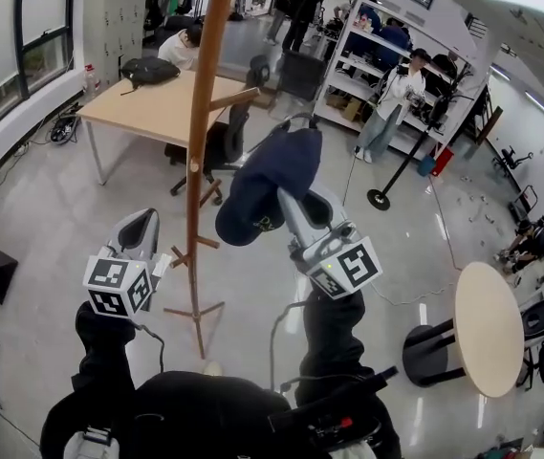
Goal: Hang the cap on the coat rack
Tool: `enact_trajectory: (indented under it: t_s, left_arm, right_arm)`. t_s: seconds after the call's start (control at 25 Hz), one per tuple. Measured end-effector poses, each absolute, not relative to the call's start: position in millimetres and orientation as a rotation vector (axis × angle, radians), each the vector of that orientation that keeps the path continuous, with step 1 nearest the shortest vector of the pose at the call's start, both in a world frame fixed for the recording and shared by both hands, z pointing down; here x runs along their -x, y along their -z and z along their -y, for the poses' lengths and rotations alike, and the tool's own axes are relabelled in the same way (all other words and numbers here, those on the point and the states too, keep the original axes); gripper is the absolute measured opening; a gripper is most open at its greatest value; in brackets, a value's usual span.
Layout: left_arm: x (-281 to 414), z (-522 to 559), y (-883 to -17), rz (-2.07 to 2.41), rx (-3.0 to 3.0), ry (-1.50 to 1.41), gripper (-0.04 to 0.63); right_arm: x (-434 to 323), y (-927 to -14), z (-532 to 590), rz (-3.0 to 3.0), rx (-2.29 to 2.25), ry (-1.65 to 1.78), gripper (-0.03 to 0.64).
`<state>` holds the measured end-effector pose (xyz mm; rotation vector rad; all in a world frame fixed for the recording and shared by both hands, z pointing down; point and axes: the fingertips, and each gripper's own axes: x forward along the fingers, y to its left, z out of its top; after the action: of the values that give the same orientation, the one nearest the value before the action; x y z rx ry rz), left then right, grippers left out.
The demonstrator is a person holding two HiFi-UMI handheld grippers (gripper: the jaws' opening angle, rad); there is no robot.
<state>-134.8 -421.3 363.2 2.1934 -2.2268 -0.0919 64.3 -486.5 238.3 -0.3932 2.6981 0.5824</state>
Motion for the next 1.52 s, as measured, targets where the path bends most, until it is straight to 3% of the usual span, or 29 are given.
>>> enact_trajectory:
  t_s: [0.72, 1.52]
  left_arm:
    - [158, 414, -382, 2.261, -2.074, 0.075, 0.002]
    - [176, 418, -401, 2.258, -2.023, 0.044, 0.002]
  right_arm:
    - [-22, -173, 484, -2.629, 0.206, -0.652, 0.04]
    - [-1, -227, 520, -2.74, 0.149, -0.441, 0.04]
